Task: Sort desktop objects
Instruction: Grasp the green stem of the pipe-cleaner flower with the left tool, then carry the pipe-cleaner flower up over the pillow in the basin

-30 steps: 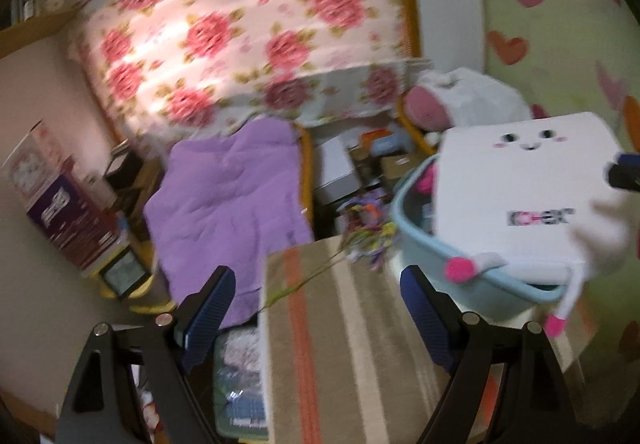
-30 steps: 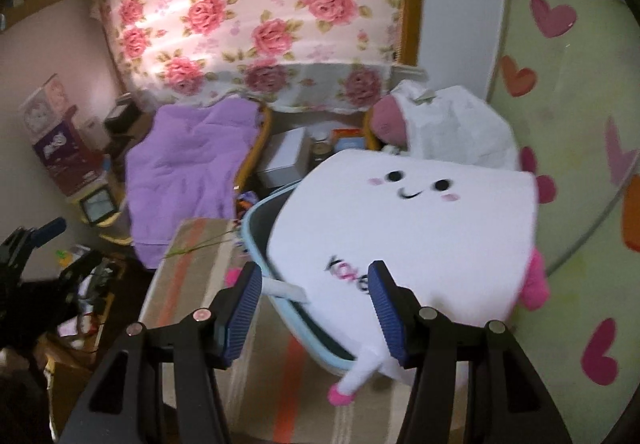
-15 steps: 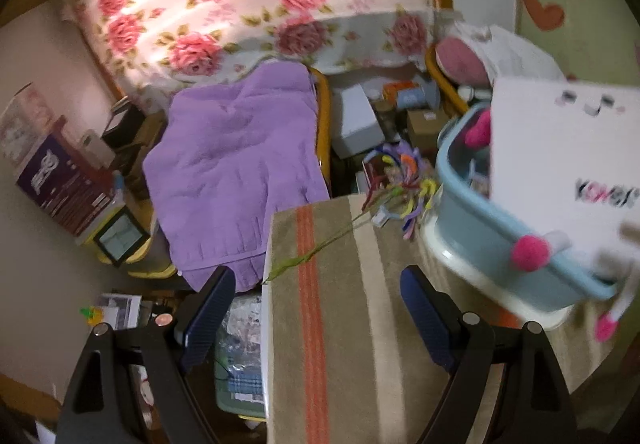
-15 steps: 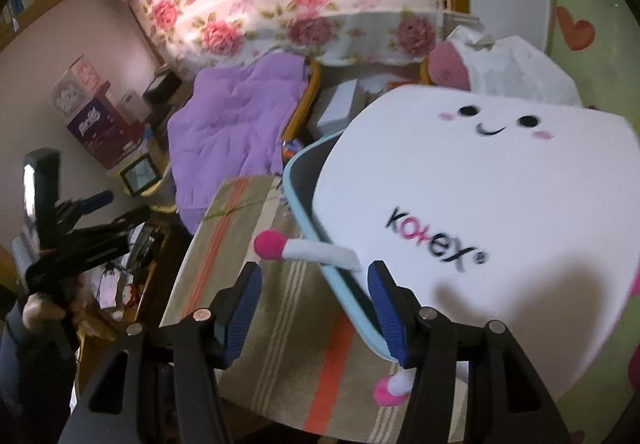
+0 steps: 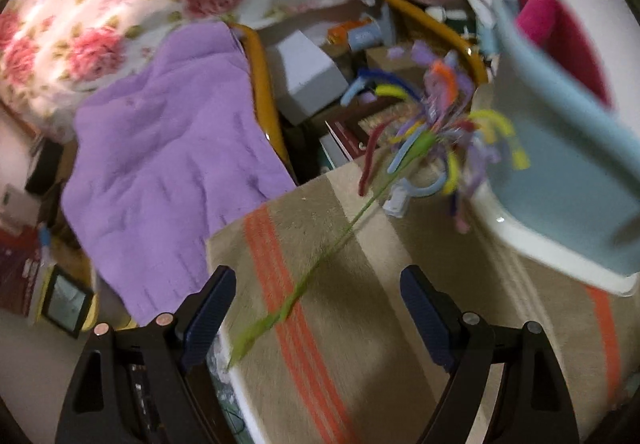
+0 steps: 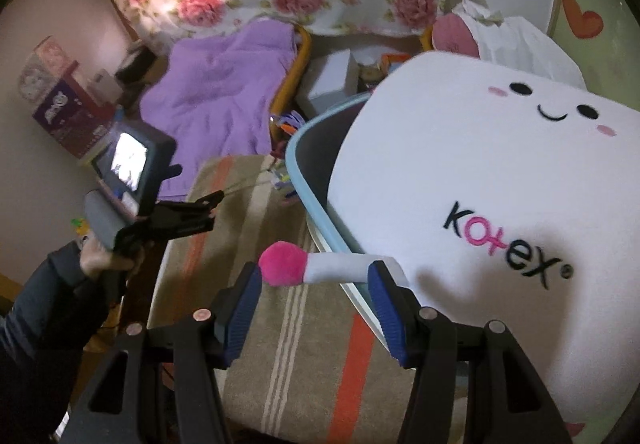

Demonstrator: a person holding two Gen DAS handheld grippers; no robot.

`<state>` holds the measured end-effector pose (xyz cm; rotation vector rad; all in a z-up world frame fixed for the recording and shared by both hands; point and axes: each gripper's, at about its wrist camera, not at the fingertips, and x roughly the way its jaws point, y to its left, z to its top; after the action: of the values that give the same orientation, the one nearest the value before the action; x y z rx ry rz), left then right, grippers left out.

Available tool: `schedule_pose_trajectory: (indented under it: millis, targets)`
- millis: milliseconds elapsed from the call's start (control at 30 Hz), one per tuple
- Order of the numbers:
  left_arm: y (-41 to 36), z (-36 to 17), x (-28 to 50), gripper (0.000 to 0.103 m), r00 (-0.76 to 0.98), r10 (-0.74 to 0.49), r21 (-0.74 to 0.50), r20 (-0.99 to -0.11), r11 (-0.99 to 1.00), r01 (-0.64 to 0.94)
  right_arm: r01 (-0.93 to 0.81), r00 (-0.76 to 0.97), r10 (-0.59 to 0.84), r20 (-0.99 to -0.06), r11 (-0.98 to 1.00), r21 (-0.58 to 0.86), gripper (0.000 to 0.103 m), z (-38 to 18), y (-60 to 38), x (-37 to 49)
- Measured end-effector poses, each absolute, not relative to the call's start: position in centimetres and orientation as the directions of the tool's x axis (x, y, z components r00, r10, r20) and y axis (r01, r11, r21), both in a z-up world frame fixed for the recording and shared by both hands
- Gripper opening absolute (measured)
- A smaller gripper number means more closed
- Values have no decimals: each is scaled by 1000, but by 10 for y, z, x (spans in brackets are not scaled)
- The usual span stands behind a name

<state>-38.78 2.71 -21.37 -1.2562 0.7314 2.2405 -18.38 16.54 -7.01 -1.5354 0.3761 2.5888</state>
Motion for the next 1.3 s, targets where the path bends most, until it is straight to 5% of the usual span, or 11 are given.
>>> schedule_pose_trajectory:
  millis: [167, 267, 333, 500, 833, 1300]
  targets:
    - [30, -243, -410, 72, -429, 151, 193, -890, -729, -657, -270, -444, -9, -896, -952, 143, 59, -84, 170, -201]
    - [31, -260, -421, 56, -401, 125, 195, -908, -720, -666, -292, -425, -6, -905, -945, 144, 59, -89, 172, -208]
    - [31, -269, -426, 34, -381, 113, 191, -918, -715, -672, -307, -413, -8, -911, -940, 148, 59, -92, 175, -212]
    - [35, -275, -422, 14, -365, 132, 180, -922, -689, -702, -330, -394, 3, -919, -934, 139, 59, -96, 179, -216]
    - [39, -254, -415, 1, -377, 190, 156, -906, -679, -718, -346, -371, 0, -929, -928, 139, 59, -97, 179, -213]
    - [24, -184, -402, 1, -480, 225, 182, -848, -727, -662, -317, -404, -18, -914, -935, 158, 59, -84, 176, -202]
